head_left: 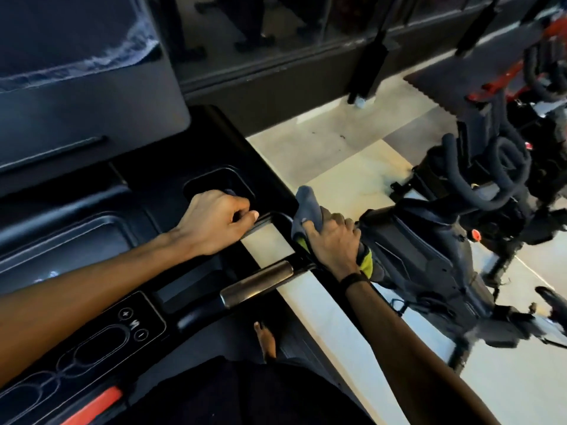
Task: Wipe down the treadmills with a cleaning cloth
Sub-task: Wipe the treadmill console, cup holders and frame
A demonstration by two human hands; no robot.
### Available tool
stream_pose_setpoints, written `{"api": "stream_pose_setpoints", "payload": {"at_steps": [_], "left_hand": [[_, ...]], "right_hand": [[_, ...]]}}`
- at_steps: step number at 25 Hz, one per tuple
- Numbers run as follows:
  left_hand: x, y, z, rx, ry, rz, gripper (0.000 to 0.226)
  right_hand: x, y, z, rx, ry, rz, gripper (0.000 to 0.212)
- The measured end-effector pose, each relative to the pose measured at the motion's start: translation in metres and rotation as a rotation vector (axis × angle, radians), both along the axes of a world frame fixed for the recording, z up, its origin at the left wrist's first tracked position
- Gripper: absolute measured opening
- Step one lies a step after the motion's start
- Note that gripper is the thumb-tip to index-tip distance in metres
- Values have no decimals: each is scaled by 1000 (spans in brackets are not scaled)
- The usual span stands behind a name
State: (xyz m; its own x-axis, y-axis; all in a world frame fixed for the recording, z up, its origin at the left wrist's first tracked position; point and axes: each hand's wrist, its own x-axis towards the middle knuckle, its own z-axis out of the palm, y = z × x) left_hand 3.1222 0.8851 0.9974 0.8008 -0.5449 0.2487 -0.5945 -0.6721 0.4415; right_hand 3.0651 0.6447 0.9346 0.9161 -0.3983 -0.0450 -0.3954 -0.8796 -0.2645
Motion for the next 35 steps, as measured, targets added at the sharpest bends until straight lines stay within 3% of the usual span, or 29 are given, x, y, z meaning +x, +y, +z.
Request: {"api": "stream_pose_setpoints", "payload": {"at_steps": [7, 8, 10, 13, 15, 16, 21, 24, 29, 33, 35], "left_hand": [[-14, 55, 6, 98, 87, 262, 35], [-17, 61, 7, 116, 111, 303, 33], [-19, 73, 10, 78, 192, 395, 27], [-17, 89, 17, -380, 501, 504, 34], [-16, 91, 27, -706, 704, 466, 45], [-16, 91, 32, -772, 731, 436, 46], [-24, 92, 46, -793, 638, 510, 62], [-28, 95, 42, -725, 539, 582, 39], [-39, 91, 57, -839, 472, 460, 18], [-45, 93, 63, -768, 368, 468, 22], [-48, 99, 61, -693, 345, 499, 26]], "right_hand": [[51, 56, 10, -146, -172, 248, 61], [53, 65, 12, -108, -227, 291, 60], [56, 87, 24, 157, -347, 339, 63], [54, 121, 41, 494, -510, 420, 60], [46, 141, 45, 538, -534, 529, 57], [41, 150, 45, 527, -530, 597, 58], [33, 166, 40, 408, -581, 838, 63], [39, 158, 43, 477, -599, 984, 65], [68, 144, 72, 578, -423, 812, 69], [101, 119, 100, 906, 71, 917, 42], [112, 108, 117, 864, 269, 978, 27]]}}
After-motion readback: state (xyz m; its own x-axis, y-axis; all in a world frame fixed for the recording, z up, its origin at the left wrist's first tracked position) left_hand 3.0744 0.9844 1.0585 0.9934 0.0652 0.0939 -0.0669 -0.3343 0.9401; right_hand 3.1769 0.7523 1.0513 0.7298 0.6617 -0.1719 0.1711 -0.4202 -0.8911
